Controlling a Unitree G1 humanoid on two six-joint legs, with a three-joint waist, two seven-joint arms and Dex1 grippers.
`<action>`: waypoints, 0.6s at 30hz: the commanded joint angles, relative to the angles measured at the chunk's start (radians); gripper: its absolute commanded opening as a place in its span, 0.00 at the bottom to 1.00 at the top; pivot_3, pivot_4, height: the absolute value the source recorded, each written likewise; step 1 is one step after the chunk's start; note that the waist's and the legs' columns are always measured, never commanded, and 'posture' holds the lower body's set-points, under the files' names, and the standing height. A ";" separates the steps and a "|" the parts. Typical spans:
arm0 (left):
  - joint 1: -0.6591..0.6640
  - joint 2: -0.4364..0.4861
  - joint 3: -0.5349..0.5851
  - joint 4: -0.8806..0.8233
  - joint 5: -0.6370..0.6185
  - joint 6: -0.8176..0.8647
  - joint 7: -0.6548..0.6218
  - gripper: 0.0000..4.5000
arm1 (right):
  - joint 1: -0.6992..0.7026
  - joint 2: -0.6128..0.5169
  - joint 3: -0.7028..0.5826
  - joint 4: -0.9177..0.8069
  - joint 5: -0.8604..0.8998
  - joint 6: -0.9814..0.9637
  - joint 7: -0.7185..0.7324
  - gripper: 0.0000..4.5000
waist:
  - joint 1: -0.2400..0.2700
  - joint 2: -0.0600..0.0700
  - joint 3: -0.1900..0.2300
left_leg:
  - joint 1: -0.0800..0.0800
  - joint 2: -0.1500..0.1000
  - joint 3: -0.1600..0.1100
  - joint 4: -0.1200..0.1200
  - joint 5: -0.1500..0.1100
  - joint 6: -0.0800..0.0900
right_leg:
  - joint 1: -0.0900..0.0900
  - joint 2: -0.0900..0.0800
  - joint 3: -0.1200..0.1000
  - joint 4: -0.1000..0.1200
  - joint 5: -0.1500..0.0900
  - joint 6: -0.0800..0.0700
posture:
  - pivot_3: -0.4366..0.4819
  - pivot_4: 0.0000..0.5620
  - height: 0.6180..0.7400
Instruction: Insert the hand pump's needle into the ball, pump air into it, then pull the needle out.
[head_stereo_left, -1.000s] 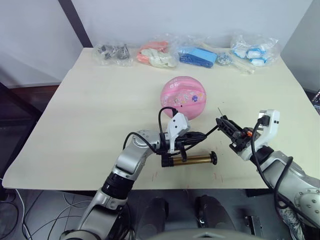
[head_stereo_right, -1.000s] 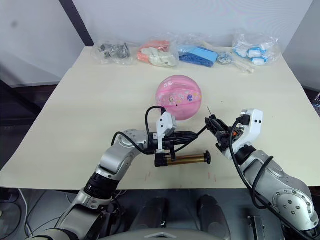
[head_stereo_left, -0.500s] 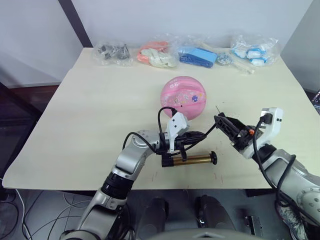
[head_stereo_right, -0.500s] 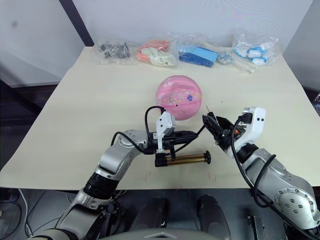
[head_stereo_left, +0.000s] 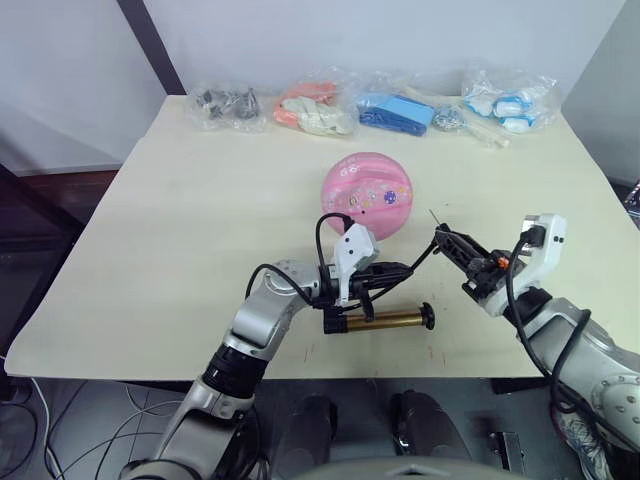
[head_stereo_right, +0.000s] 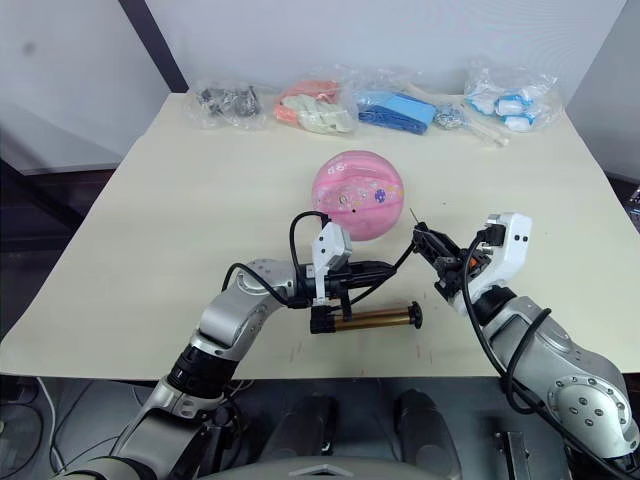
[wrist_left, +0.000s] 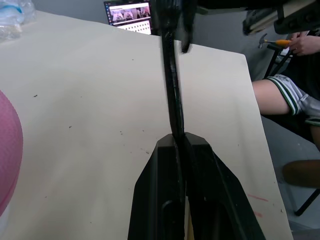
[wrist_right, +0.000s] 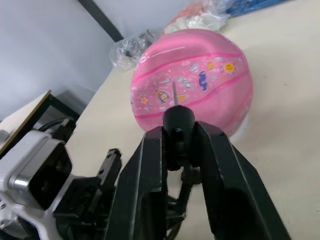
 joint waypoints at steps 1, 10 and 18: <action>-0.013 -0.004 0.006 -0.028 -0.012 -0.019 -0.003 0.00 | -0.023 0.005 -0.011 -0.010 0.000 -0.006 0.005 0.07 | 0.000 0.000 0.000 | 0.000 0.000 0.000 0.000 0.000 0.000 | 0.000 0.000 0.000 0.000 0.000 0.000 | 0.48 0.27 1.00; -0.017 -0.014 0.029 -0.024 -0.049 -0.003 -0.004 0.15 | -0.052 -0.010 -0.014 0.009 -0.008 0.009 0.008 0.07 | -0.001 0.000 0.000 | 0.000 0.000 0.000 0.000 0.000 0.000 | 0.000 0.000 0.000 0.000 0.000 0.000 | 0.48 0.27 1.00; -0.042 -0.013 0.144 -0.027 -0.155 0.083 0.020 0.88 | -0.111 -0.108 -0.036 0.019 -0.073 0.076 0.014 0.07 | -0.001 0.000 0.001 | -0.001 0.000 0.000 0.000 0.000 0.000 | 0.000 0.000 0.000 0.000 0.000 0.000 | 0.48 0.27 1.00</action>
